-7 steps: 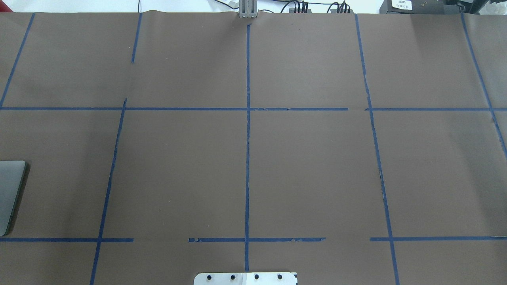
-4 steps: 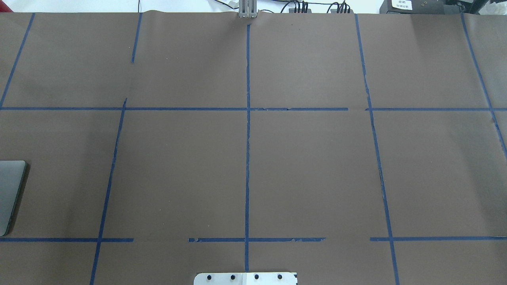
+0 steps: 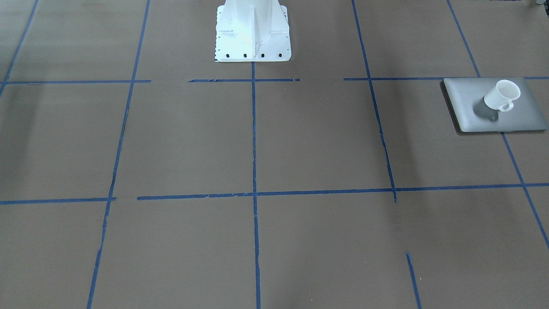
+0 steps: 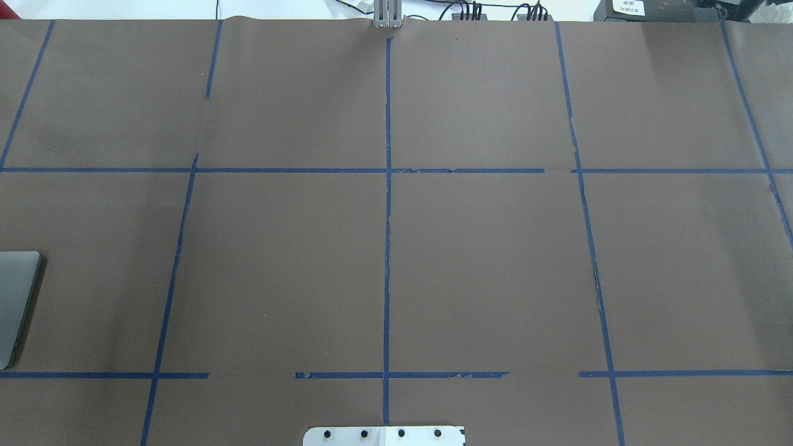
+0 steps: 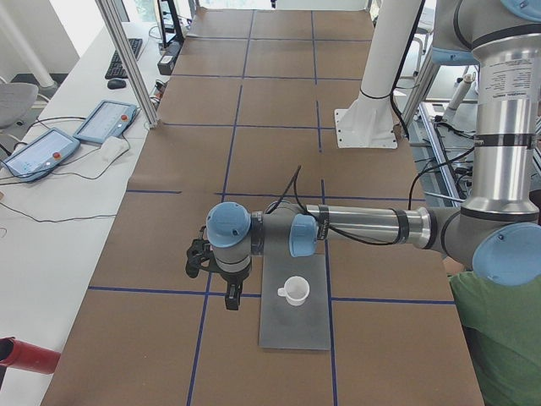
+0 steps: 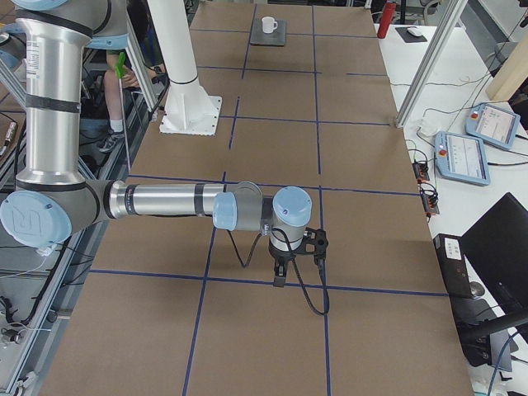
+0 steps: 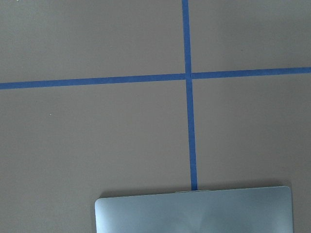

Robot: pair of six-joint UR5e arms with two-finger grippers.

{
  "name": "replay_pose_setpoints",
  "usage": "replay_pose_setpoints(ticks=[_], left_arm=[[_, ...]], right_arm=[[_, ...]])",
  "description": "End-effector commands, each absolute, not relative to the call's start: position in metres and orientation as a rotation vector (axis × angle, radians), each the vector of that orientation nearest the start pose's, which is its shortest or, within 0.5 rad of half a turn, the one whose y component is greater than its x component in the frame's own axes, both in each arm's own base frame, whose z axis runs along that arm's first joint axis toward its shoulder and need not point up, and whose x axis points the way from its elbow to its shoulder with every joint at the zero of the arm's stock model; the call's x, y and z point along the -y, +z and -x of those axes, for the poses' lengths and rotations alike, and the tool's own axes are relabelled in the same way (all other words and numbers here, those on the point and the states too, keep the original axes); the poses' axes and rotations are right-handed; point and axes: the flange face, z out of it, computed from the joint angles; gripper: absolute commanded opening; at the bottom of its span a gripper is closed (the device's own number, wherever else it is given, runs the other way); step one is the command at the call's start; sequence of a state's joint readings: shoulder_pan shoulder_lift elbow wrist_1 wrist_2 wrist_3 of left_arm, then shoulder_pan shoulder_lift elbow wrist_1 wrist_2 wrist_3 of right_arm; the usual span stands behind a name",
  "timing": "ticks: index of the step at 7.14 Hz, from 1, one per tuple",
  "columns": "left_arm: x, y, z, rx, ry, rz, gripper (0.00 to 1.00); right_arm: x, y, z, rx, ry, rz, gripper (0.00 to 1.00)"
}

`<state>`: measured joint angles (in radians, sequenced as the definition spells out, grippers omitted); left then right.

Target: Place cup on laptop

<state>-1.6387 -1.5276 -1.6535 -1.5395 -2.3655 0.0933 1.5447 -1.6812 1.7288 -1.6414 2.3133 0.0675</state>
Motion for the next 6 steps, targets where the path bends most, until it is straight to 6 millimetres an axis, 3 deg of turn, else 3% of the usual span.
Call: replay_pose_setpoints(ticks=[1, 6], left_arm=[[0.4696, 0.6396, 0.0963, -0.791, 0.022, -0.075, 1.0], [0.4697, 0.645, 0.0964, -0.791, 0.016, -0.064, 1.0]], right_arm=[[0.4445, 0.6419, -0.0544, 0.741, 0.048, 0.057, 1.0], [0.4445, 0.6419, -0.0544, 0.741, 0.048, 0.057, 1.0]])
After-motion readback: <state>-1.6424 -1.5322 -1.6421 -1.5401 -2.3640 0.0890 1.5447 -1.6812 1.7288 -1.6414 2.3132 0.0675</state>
